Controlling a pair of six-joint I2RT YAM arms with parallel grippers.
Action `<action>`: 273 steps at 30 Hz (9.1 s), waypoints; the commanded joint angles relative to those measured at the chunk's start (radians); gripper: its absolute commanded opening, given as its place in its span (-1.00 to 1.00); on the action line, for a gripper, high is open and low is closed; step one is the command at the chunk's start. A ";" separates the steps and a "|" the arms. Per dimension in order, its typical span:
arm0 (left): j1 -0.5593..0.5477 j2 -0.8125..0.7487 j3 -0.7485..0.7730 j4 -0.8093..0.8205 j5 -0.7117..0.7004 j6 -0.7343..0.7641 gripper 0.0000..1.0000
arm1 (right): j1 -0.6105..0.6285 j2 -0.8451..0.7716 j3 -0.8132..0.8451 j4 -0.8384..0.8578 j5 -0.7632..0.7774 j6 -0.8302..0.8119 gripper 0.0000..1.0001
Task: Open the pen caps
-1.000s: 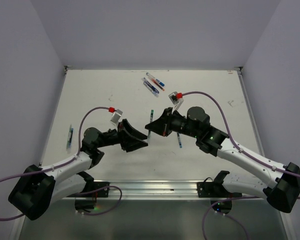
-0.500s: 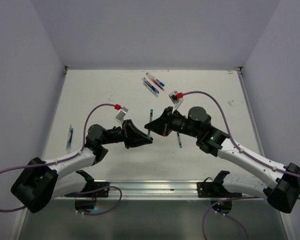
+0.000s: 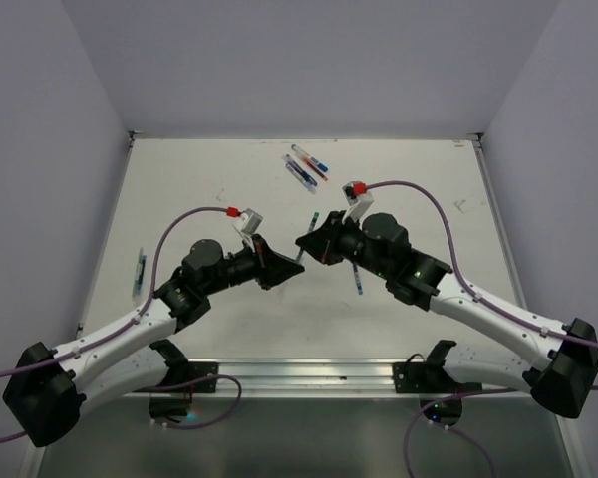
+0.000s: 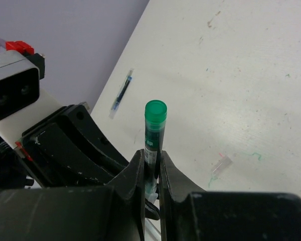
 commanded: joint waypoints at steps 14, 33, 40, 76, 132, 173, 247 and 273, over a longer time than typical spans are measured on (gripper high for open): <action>0.011 -0.045 -0.149 -0.026 0.031 0.118 -1.00 | -0.337 0.171 0.186 -0.067 -0.119 -0.047 -1.00; 0.013 0.131 -0.098 -0.257 -0.496 0.125 -1.00 | -0.380 0.389 0.185 -0.695 -0.016 -0.299 -1.00; 0.014 0.229 -0.085 -0.197 -0.481 0.121 -1.00 | -0.384 0.447 0.160 -0.673 0.034 -0.308 -1.00; 0.055 0.363 -0.124 -0.111 -0.405 0.121 -0.33 | -0.388 0.614 0.108 -0.548 0.034 -0.348 -0.65; 0.997 0.226 0.204 -0.686 -0.659 0.355 0.91 | -0.144 -0.033 -0.070 -0.462 -0.279 -0.336 0.97; 1.069 0.662 0.417 -0.556 -0.629 0.486 -0.05 | -0.093 -0.065 -0.084 -0.477 -0.228 -0.343 0.97; 0.956 0.599 0.490 -0.631 -0.910 0.600 -1.00 | -0.095 -0.111 -0.099 -0.474 -0.173 -0.340 0.97; 0.214 0.235 0.247 -0.110 -0.140 -0.109 -1.00 | -0.096 -0.167 -0.205 -0.057 -0.324 -0.161 0.84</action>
